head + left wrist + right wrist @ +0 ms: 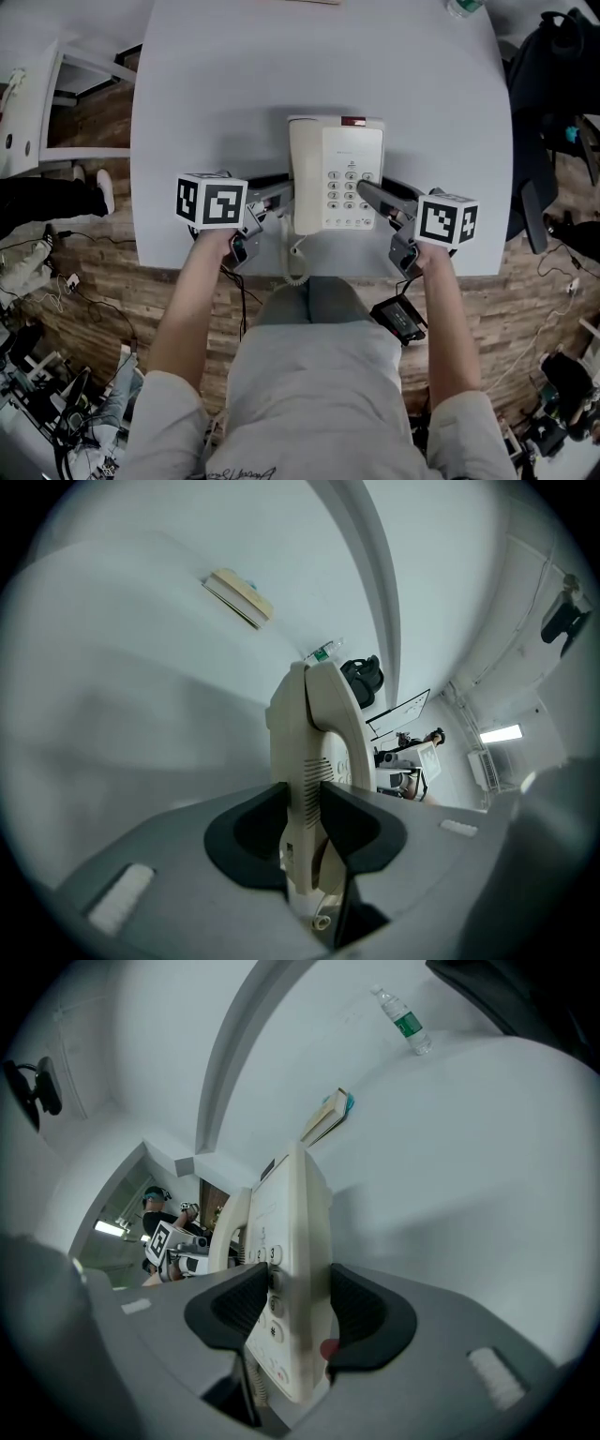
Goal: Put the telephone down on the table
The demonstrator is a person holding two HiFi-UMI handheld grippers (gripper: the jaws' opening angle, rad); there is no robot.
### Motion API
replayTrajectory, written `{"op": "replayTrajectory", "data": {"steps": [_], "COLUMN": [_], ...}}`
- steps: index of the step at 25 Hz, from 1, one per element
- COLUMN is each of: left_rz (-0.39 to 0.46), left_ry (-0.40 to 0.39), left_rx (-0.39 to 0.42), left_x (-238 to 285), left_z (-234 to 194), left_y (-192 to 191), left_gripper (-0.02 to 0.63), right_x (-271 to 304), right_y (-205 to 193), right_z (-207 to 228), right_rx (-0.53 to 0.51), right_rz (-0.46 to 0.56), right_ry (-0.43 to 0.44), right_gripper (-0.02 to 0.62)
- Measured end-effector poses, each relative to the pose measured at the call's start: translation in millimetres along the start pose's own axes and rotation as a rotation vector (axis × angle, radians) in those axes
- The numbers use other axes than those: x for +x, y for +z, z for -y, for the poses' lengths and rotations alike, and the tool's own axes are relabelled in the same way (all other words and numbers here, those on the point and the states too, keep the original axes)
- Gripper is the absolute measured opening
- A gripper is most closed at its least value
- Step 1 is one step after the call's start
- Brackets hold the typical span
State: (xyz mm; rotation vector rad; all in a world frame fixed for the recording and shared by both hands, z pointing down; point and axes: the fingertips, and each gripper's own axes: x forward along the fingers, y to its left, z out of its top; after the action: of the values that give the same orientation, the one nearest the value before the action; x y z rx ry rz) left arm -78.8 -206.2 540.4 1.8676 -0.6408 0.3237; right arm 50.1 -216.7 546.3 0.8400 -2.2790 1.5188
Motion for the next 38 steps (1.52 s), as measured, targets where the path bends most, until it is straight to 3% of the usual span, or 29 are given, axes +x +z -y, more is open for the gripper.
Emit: {"op": "replayTrajectory", "data": {"steps": [5, 12, 38], "left_rz": [-0.026, -0.038, -0.041], "left_ry": [-0.007, -0.004, -0.013], "left_rx": [-0.051, -0.052, -0.084], "left_x": [11, 25, 37], "left_z": [-27, -45, -58], "left_y": [18, 20, 13], "left_gripper": [0.127, 0.127, 0.127], "right_x": [27, 39, 47], "right_y": [19, 18, 11], "right_z": [16, 36, 44], "right_rx": [0.024, 0.028, 0.027], "right_rz": [-0.019, -0.029, -0.048], "right_ry": [-0.002, -0.019, -0.036], "right_gripper": [0.218, 0.218, 0.216]}}
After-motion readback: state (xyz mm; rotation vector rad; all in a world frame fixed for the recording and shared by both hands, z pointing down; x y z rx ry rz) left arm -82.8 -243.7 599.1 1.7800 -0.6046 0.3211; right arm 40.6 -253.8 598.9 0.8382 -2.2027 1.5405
